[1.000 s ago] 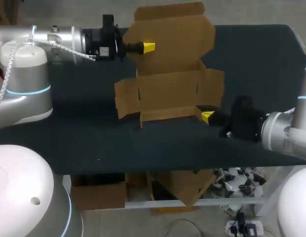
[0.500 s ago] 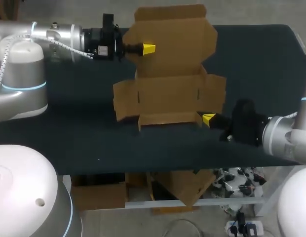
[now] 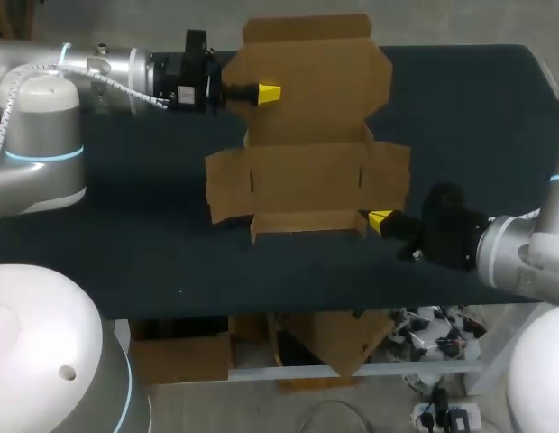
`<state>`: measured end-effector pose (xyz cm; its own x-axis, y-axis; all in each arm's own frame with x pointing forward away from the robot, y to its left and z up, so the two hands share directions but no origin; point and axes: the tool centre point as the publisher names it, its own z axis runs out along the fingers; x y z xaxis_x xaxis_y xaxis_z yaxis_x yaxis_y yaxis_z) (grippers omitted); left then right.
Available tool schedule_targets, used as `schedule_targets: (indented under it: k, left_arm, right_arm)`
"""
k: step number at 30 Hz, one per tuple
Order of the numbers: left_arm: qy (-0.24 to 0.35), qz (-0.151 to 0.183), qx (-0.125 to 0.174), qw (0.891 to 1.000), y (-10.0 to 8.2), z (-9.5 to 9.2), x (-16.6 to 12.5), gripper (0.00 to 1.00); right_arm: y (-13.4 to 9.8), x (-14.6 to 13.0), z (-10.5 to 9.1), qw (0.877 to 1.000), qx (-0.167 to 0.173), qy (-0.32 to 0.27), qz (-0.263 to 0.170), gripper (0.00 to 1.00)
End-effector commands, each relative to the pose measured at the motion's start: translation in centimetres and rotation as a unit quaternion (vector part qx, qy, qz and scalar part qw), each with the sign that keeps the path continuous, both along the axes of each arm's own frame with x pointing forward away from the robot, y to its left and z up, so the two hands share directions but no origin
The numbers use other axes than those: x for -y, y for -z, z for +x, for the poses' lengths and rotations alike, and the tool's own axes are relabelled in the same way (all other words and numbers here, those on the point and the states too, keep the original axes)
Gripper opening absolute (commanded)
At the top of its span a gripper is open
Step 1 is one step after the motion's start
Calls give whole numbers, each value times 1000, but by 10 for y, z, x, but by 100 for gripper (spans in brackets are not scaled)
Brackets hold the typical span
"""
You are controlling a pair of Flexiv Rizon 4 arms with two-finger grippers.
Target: Assemble the packaging by folding the flat box into shape, placing the metal phone stand inside, and closing the box properly
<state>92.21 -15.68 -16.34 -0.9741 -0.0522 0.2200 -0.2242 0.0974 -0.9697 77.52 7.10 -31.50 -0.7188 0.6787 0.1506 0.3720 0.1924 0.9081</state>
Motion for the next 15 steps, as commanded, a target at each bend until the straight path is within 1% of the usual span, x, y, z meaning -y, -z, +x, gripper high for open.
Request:
schedule_targets:
  k: [1,8,15]
  left_arm:
    - [3,-4,1,1000,5,7,1,0]
    - [-12,5,18,1000,11,13,2,0]
    - [-13,1,19,1000,15,17,1,0]
  right_arm:
    - [5,-9,4,1000,1,6,-4,0]
    - [13,-20,9,1000,4,10,-9,0]
    - [19,-31,12,1000,6,16,-24,0]
